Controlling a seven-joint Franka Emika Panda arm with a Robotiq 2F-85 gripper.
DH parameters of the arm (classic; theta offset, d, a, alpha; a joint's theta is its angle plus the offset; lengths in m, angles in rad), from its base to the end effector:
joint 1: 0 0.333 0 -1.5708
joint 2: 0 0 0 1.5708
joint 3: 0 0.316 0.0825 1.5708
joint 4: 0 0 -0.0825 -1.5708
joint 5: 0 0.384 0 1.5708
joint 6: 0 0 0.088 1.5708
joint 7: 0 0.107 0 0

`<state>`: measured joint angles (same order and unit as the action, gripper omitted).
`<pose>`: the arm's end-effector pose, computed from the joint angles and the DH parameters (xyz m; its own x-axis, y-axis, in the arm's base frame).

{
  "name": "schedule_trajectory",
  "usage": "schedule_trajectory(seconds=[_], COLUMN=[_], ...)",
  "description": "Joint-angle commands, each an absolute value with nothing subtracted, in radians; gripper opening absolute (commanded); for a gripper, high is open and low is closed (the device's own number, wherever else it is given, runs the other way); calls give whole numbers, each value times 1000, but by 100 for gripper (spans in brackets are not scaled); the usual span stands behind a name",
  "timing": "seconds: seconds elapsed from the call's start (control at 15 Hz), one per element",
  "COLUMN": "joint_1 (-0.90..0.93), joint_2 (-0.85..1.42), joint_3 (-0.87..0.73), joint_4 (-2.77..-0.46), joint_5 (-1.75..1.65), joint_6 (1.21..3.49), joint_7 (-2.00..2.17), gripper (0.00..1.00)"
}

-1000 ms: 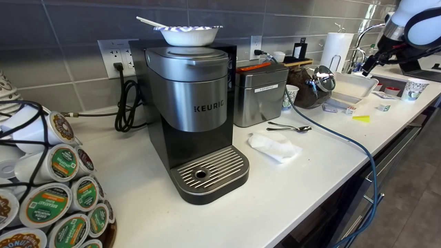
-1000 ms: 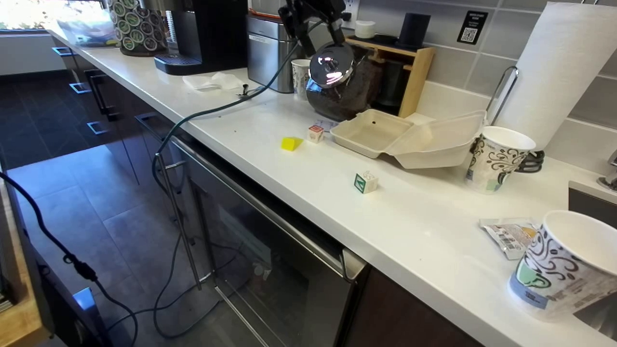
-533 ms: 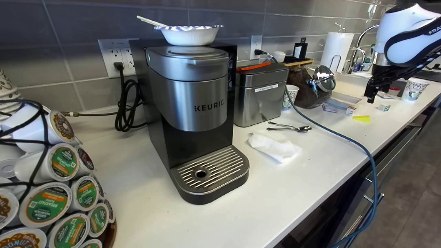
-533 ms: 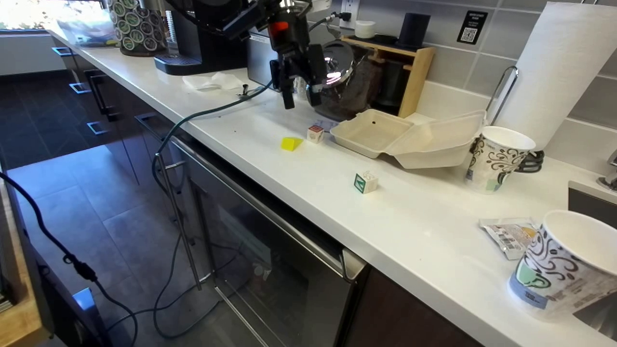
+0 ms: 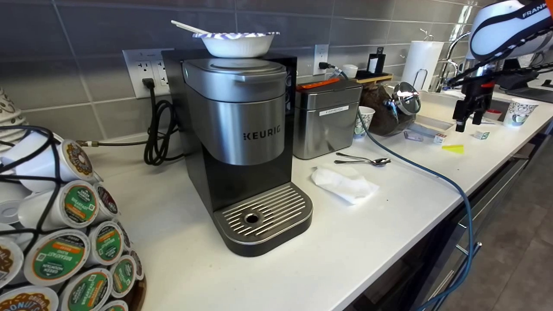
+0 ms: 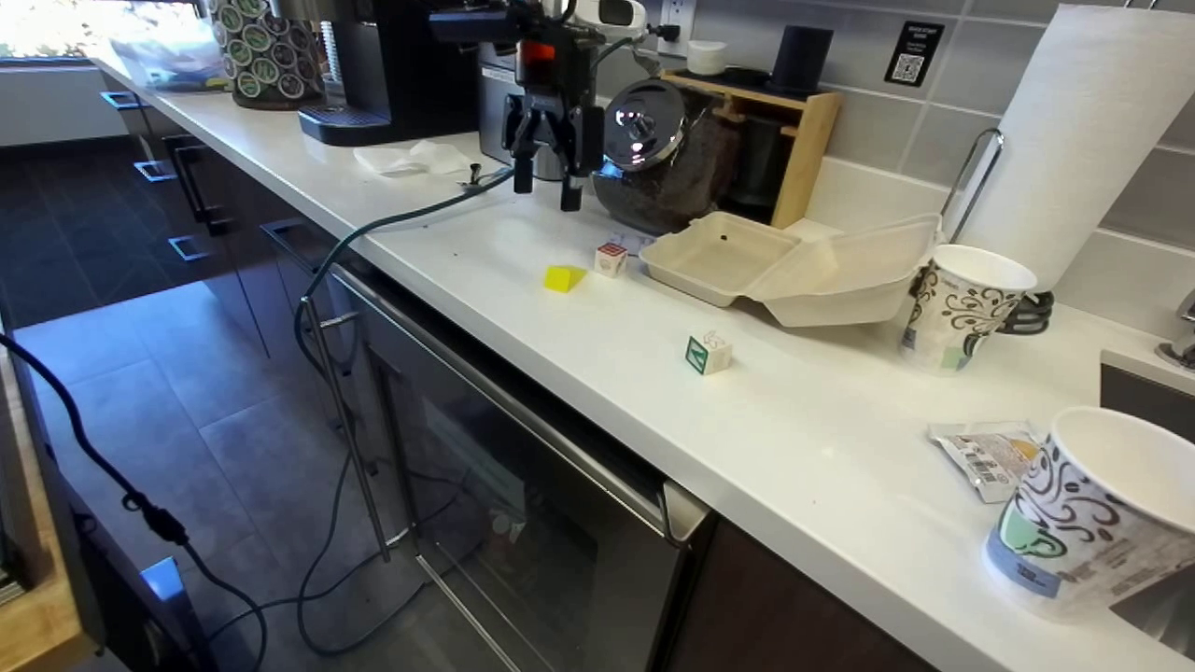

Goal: Put one cube in the food pack.

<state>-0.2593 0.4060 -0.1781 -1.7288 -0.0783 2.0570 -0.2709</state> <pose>0.5901 -0.2694 0.3458 0.9867 -0.1208 -0.1092 -0.1087 -0.9879 0.1107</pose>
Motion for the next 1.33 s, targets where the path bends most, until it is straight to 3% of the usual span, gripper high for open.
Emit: schedule_trajectory(seconds=[0.0,1.27], joint_1=[-291,-301], joint_2=[457,515], joint_3=[-165,-151], joint_4=[-1650,-1642], joint_5=[-26,-17], joint_6=[2054,2125], joint_7=[-276,-273], gripper=[100,100])
